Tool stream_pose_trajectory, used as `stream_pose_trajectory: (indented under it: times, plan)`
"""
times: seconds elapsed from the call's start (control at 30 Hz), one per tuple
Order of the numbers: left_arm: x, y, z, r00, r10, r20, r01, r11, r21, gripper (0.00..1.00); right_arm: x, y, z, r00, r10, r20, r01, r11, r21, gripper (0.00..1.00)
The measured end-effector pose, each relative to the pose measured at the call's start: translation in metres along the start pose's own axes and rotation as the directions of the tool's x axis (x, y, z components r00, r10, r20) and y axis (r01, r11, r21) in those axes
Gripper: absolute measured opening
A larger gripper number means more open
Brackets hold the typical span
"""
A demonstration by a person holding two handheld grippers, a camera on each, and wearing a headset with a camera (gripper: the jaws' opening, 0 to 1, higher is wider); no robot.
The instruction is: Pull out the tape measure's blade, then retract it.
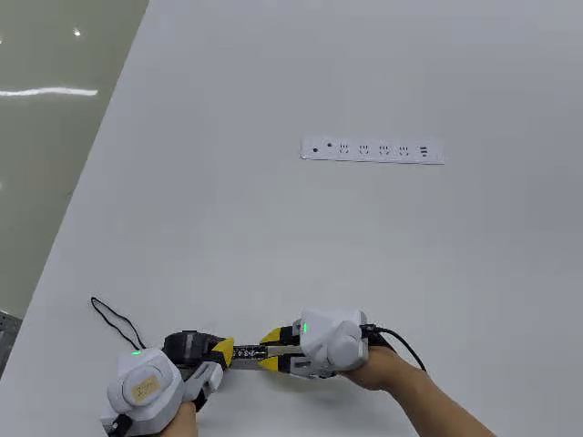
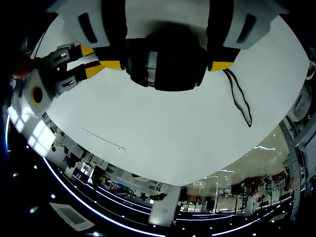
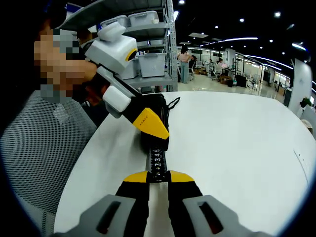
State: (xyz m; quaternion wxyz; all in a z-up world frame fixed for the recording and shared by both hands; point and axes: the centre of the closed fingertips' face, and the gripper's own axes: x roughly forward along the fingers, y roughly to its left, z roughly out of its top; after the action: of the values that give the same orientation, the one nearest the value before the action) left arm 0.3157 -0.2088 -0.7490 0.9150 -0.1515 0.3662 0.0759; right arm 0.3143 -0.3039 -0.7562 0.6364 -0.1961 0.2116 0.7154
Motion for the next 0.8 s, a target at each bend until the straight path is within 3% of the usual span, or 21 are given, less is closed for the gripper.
stream_pose_trajectory:
  times: [0.8]
  plan:
    - [-0.001, 0.0, 0.0, 1.0, -0.008, -0.004, 0.008, 1.0, 0.0, 0.62, 0.012, 0.002, 0.006, 0.9999, 0.005, 0.013, -0.005, 1.0, 0.008, 0.12]
